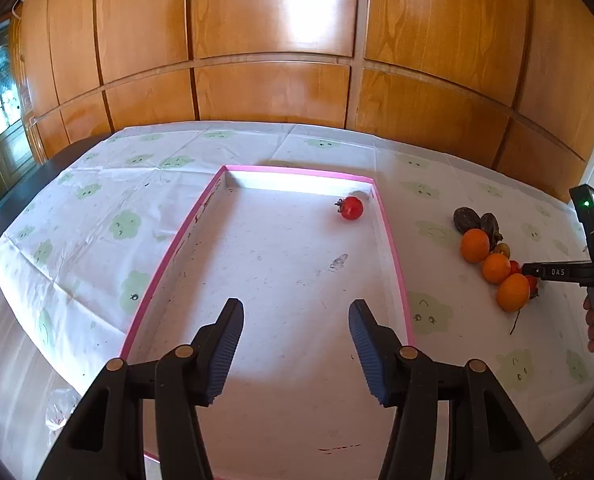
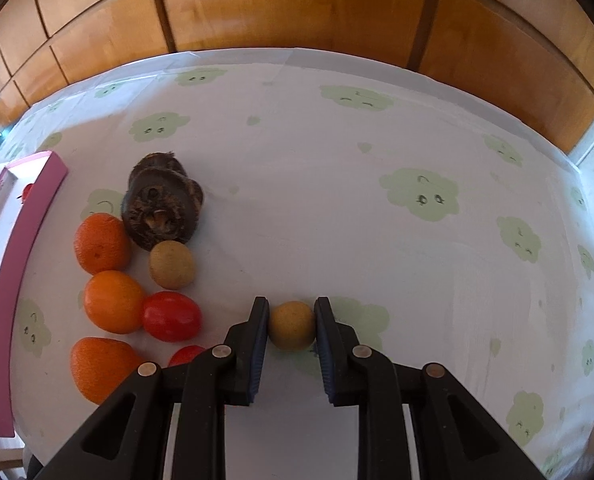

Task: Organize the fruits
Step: 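Carry the tan ball into the tray and open the right tool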

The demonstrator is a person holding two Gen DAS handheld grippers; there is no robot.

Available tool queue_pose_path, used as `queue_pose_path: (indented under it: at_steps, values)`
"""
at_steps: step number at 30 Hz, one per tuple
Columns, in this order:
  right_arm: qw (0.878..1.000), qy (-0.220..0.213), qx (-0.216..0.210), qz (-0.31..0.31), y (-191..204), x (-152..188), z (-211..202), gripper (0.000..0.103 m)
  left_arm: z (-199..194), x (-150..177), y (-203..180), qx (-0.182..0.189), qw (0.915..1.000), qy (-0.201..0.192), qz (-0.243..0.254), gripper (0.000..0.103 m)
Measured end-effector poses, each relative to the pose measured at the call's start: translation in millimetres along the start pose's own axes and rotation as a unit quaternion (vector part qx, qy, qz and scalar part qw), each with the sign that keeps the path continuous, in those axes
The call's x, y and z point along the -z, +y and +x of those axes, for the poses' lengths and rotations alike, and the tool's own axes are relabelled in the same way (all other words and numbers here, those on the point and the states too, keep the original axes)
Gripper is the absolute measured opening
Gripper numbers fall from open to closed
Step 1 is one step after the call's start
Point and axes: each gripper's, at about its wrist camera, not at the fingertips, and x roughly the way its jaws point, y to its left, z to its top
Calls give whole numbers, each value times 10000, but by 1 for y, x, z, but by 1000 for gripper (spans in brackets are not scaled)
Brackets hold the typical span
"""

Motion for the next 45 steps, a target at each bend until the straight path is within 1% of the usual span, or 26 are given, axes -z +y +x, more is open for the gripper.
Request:
queue_pose_path:
  at_steps: [5,8,12,14,17,21,24,26,29,34,36,38,45]
  values:
    - [9990,124,240,348,-9,4,-4,23,-1,2,7,21,10000,-5,-74,56]
    - [9970,155,322,686,-18,7,-9,23,-1,3,10,7,10000,3,-96,56]
    - [9956,-18,235,908,-24,15,-20,23,-2,5,14,-37,9999,-5,-108,56]
    - [9952,-180,153,947,-21,17,-29,23,-2,6,15,-48,9999,-7,-112,56]
    - [9950,-430,-95,902,-11,18,-46,23,-2,7,17,-84,9999,2,-125,56]
    - [9944,-729,-469,599,18,19,-67,23,-3,6,19,-124,9998,-13,-149,56]
    - [9921,-817,-900,309,46,21,-80,23,-3,6,21,-161,9997,-21,-162,56]
    - [9901,-818,-1138,85,64,22,-85,23,-3,6,22,-169,9997,-9,-180,56]
    - [9846,-774,-1536,-316,101,25,-90,23,-3,7,25,-195,9996,-3,-204,56]
    - [9756,-706,-1945,-740,152,27,-91,23,-2,8,30,-253,9993,17,-269,56]
    - [9720,-699,-2063,-882,168,26,-92,23,-2,8,33,-277,9992,21,-296,56]
    - [9694,-743,-2085,-1060,185,23,-93,23,-2,9,36,-316,9990,18,-330,56]
    - [9668,-794,-2078,-1256,215,9,-83,23,0,10,50,-432,9977,48,-521,56]
